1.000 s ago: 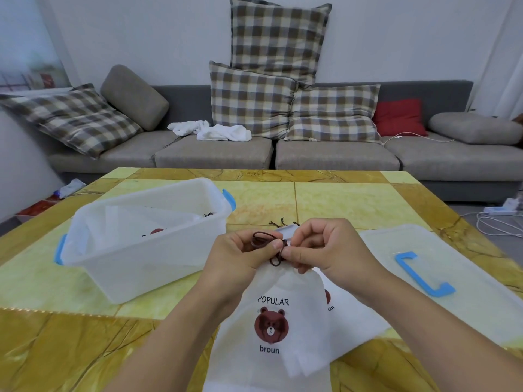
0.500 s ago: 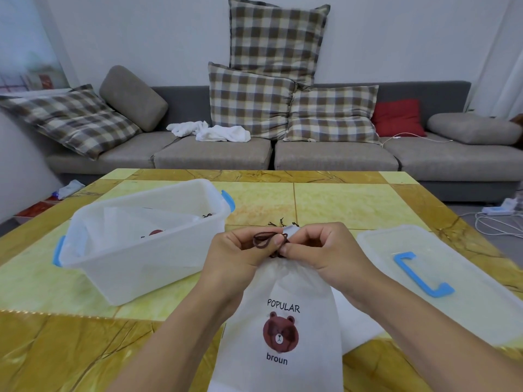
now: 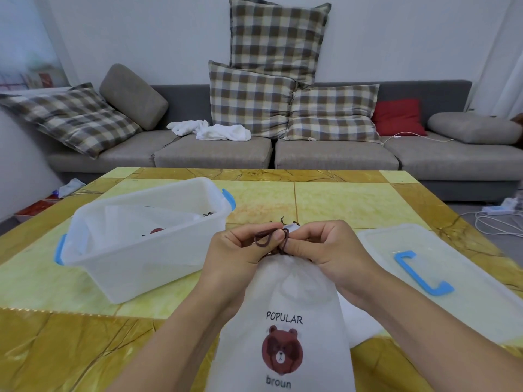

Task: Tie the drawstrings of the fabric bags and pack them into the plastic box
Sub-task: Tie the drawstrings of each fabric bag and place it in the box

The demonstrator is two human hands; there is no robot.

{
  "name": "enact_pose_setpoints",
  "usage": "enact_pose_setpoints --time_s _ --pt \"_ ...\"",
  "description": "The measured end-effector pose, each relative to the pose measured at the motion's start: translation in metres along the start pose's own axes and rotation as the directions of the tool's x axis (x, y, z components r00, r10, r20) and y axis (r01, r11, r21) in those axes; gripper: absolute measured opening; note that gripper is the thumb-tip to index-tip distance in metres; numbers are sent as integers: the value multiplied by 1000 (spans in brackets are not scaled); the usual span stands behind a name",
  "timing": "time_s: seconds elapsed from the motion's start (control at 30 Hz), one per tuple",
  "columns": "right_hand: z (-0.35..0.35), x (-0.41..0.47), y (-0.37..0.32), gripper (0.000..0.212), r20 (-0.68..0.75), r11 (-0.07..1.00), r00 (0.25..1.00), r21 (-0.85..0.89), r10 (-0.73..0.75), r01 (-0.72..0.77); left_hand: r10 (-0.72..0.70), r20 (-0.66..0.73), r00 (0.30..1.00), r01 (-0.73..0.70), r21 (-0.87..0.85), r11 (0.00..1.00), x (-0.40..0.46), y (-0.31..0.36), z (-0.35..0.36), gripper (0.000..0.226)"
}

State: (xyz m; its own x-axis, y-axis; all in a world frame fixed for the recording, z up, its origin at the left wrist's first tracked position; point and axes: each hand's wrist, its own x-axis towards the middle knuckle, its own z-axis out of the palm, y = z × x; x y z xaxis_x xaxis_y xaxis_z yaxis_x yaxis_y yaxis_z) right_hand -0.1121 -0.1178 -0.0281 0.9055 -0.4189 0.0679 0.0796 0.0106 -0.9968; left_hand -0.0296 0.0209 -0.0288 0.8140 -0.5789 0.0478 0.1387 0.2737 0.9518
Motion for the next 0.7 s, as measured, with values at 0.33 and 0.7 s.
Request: enact_pose_setpoints --time_s 0.33,0.7 --pt "-7 2 0 25 67 1000 998 -26 18 -17 80 -46 996 -76 89 993 -3 0 4 20" --pt "-2 2 1 14 135 983 979 88 150 -163 -112 38 993 115 -105 988 -2 4 2 21"
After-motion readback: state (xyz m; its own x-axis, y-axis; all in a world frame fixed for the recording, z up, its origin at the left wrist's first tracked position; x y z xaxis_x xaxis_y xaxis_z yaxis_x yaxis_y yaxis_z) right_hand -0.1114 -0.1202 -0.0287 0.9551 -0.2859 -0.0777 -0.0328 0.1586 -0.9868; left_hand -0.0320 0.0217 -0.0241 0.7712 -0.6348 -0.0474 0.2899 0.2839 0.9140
